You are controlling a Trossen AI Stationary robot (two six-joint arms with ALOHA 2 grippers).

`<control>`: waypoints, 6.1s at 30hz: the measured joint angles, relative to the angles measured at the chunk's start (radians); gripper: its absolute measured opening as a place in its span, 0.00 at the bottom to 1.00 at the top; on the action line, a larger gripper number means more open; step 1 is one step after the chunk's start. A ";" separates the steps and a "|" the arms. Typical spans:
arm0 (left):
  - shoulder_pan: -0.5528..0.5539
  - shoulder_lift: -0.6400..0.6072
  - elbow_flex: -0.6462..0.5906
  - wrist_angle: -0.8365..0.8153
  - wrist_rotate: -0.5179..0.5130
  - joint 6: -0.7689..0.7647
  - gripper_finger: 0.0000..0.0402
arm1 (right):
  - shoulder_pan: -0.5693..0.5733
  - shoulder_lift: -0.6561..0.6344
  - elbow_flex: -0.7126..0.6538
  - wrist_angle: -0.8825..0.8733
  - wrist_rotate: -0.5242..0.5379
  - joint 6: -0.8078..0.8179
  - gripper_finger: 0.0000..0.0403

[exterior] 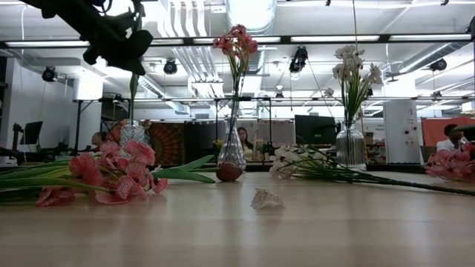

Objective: Sort flowers into vase by color
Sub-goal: Put the bottom purple tulip into the left transparent vase

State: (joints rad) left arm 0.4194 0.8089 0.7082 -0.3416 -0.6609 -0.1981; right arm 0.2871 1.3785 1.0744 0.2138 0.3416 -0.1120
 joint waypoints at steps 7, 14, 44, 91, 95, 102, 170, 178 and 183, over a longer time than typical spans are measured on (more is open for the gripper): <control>0.000 -0.005 0.000 -0.003 0.000 -0.021 0.00 | 0.000 0.000 0.000 0.000 0.000 0.000 0.52; 0.000 -0.005 0.000 -0.032 -0.001 -0.056 0.05 | 0.000 0.000 0.000 0.000 0.000 0.000 0.52; 0.000 -0.021 0.037 -0.157 -0.008 -0.143 0.38 | 0.000 0.000 0.000 0.000 0.000 0.008 0.52; -0.001 -0.029 0.136 -0.532 0.150 -0.266 0.84 | 0.000 0.000 -0.006 -0.001 0.000 0.006 0.52; -0.001 -0.029 0.179 -0.601 0.151 -0.266 0.84 | 0.000 0.000 -0.006 -0.001 0.000 0.006 0.52; 0.000 -0.030 0.294 -0.730 0.146 -0.267 0.84 | 0.000 0.000 -0.010 0.000 -0.001 0.007 0.52; -0.432 -0.226 -0.104 -0.131 -0.031 0.224 0.74 | 0.000 0.000 -0.015 -0.083 0.000 0.089 0.52; -0.430 -0.226 -0.116 -0.079 -0.156 0.260 0.66 | 0.000 0.000 -0.016 -0.086 0.000 0.081 0.52; -0.431 -0.225 -0.116 -0.109 -0.142 0.171 0.65 | 0.000 0.000 -0.016 -0.093 0.000 0.076 0.52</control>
State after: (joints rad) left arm -0.0115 0.5841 0.5922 -0.4506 -0.8028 -0.0271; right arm 0.2874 1.3785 1.0584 0.1205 0.3416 -0.0364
